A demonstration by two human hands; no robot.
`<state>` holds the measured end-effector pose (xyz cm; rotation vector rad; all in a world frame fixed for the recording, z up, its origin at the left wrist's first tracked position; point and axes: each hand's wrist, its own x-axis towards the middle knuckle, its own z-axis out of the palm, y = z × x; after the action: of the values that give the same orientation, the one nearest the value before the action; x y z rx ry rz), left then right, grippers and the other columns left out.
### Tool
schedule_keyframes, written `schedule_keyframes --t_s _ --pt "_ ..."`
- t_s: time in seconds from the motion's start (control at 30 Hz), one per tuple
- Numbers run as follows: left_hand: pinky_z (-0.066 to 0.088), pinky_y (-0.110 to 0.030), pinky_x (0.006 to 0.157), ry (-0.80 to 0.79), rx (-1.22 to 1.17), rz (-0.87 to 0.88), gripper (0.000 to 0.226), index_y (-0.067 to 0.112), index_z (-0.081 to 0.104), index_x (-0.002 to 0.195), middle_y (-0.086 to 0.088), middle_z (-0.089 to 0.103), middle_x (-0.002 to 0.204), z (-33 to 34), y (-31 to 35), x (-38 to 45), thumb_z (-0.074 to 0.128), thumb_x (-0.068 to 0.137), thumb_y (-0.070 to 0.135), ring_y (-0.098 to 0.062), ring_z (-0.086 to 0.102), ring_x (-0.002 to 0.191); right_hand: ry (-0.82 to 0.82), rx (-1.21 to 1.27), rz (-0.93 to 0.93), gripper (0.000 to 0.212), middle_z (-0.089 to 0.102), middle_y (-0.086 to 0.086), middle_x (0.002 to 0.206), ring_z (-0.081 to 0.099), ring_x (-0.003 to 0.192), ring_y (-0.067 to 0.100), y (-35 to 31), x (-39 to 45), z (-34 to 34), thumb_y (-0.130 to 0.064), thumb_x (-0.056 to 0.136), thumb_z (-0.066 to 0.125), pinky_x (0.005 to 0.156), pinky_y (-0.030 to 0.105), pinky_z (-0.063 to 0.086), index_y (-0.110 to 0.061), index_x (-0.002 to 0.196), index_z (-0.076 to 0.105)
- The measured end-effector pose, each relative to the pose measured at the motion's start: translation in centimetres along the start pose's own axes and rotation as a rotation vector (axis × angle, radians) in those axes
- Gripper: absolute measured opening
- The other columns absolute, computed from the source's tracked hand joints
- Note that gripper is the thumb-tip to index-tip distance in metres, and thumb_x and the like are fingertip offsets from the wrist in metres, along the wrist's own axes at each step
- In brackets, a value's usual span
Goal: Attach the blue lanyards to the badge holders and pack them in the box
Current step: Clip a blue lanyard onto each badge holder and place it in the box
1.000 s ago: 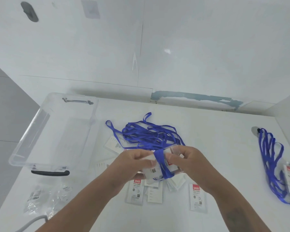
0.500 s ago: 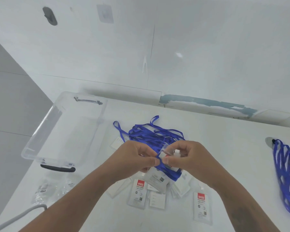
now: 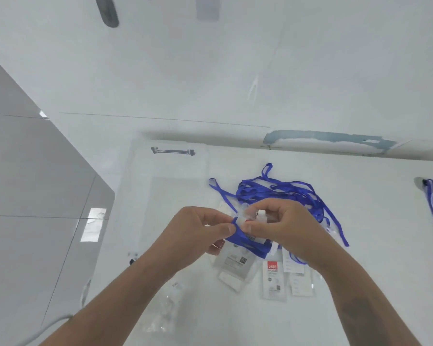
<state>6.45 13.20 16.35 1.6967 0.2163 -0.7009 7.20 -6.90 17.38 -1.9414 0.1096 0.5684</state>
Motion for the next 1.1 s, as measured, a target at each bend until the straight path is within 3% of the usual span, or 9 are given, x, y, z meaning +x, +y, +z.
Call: schedule_keyframes --t_s 0.1,0.3,0.37,0.5,0.67,0.77,0.87,1.0,1.1 --pt "0.06 -0.036 0.079 0.029 -0.03 0.002 0.01 0.025 0.079 0.085 -0.007 0.076 0.085 -3.2 -1.1 -0.3 0.069 0.087 0.024 -0.018 0.069 0.073 0.123 0.061 0.033 0.026 0.074 -0.01 0.087 0.07 0.079 0.009 -1.1 0.6 3.7 -0.029 0.078 0.08 0.073 0.02 0.051 -0.037 0.102 0.072" --pt "0.059 -0.021 0.062 0.32 -0.185 -0.009 0.016 0.025 0.075 0.086 0.0 0.076 0.078 -7.5 -2.2 1.9 0.065 0.092 0.014 -0.01 0.067 0.065 0.343 0.428 0.1 0.029 0.071 -0.016 0.112 0.067 0.105 0.005 -1.9 2.1 9.9 -0.025 0.091 0.065 0.099 0.036 0.051 -0.031 0.12 0.062" --pt "0.058 -0.021 0.063 0.388 -0.216 -0.019 0.017 0.025 0.071 0.086 0.002 0.075 0.08 -7.9 -2.3 3.0 0.063 0.094 0.014 -0.01 0.067 0.066 0.314 0.479 0.133 0.015 0.072 -0.02 0.105 0.065 0.104 0.002 -2.3 2.9 11.3 -0.027 0.096 0.058 0.1 0.033 0.048 -0.035 0.106 0.066" --pt "0.059 -0.032 0.077 0.436 -0.199 -0.056 0.027 0.029 0.068 0.081 0.003 0.072 0.081 -7.8 -2.0 5.1 0.057 0.096 0.01 -0.013 0.065 0.07 0.264 0.537 0.198 0.023 0.067 -0.036 0.075 0.06 0.08 -0.018 -3.3 5.8 12.7 -0.035 0.103 0.042 0.096 0.026 0.04 -0.036 0.092 0.062" --pt "0.059 -0.038 0.084 0.499 -0.196 -0.103 0.033 0.033 0.065 0.074 0.002 0.072 0.081 -8.7 -1.7 7.2 0.057 0.096 0.011 -0.015 0.065 0.072 0.244 0.643 0.25 0.032 0.062 -0.042 0.067 0.052 0.093 -0.011 -3.6 8.5 13.0 -0.049 0.102 0.033 0.103 0.027 0.031 -0.039 0.087 0.06" --pt "0.059 -0.042 0.085 0.558 -0.159 -0.091 0.033 0.036 0.066 0.072 0.004 0.073 0.081 -8.8 -2.5 7.8 0.059 0.095 0.013 -0.016 0.067 0.077 0.218 0.642 0.272 0.033 0.062 -0.041 0.065 0.054 0.086 -0.016 -3.5 9.1 13.8 -0.051 0.102 0.032 0.096 0.02 0.032 -0.04 0.086 0.058" --pt "0.059 -0.046 0.083 0.611 -0.077 -0.091 0.036 0.04 0.067 0.069 0.005 0.075 0.078 -8.4 -3.4 8.4 0.058 0.093 0.014 -0.022 0.069 0.079 0.217 0.599 0.299 0.034 0.063 -0.032 0.073 0.055 0.071 -0.021 -2.9 9.6 14.5 -0.054 0.101 0.032 0.073 0.013 0.034 -0.041 0.087 0.06" --pt "0.052 -0.036 0.069 0.604 0.021 -0.117 0.037 0.026 0.069 0.067 -0.003 0.073 0.076 -8.3 -4.4 9.7 0.047 0.097 0.019 -0.029 0.065 0.073 0.228 0.579 0.314 0.044 0.068 -0.014 0.098 0.057 0.081 -0.011 -2.5 11.1 15.8 -0.054 0.101 0.028 0.063 0.01 0.035 -0.033 0.116 0.064" --pt "0.046 -0.036 0.076 0.532 -0.083 -0.246 0.051 0.016 0.064 0.071 -0.008 0.069 0.079 -8.1 -4.1 10.8 0.036 0.103 0.043 -0.022 0.06 0.07 0.247 0.579 0.324 0.048 0.071 -0.004 0.107 0.063 0.091 0.003 -2.3 12.8 16.7 -0.054 0.101 0.028 0.067 0.013 0.036 -0.027 0.119 0.064"
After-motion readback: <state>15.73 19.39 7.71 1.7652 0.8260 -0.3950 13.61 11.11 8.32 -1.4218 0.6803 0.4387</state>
